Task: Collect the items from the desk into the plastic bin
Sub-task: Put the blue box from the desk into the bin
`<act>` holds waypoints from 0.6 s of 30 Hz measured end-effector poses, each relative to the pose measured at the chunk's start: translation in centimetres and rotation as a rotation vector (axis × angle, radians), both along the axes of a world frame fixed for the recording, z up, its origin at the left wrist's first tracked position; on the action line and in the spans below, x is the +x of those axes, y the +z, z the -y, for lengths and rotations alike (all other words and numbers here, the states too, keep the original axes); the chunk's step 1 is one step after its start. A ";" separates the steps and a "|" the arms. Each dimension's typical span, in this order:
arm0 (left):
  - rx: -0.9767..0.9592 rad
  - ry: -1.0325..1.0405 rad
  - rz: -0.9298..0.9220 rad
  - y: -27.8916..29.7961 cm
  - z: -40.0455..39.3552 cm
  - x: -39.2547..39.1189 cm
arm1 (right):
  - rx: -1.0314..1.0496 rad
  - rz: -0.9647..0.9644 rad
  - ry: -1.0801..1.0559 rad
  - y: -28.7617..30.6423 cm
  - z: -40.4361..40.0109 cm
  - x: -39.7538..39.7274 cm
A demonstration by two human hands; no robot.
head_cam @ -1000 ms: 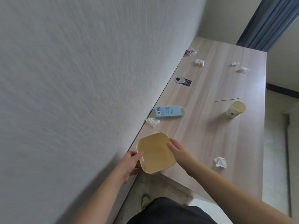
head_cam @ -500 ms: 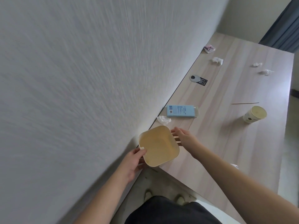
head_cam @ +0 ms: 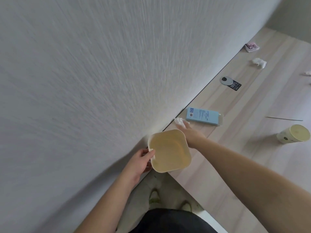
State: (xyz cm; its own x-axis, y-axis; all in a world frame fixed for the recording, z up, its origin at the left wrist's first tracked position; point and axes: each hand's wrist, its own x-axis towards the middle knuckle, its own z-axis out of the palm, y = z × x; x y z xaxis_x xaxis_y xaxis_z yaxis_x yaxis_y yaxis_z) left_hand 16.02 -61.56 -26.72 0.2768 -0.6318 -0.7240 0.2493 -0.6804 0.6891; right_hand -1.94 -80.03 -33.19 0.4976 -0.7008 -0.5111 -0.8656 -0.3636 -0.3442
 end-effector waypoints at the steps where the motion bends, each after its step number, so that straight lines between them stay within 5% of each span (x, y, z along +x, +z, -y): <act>1: -0.002 0.000 -0.004 0.0 -0.1 0.0 | 0.004 -0.027 -0.001 -0.3 0.1 0.2; 12: 0.006 -0.010 0.007 -0.3 -0.4 0.2 | -0.165 -0.175 0.089 -1.8 -1.1 -1.0; 18: 0.008 -0.022 0.012 -0.4 -0.7 0.4 | -0.235 0.197 -0.400 0.7 -3.5 -3.4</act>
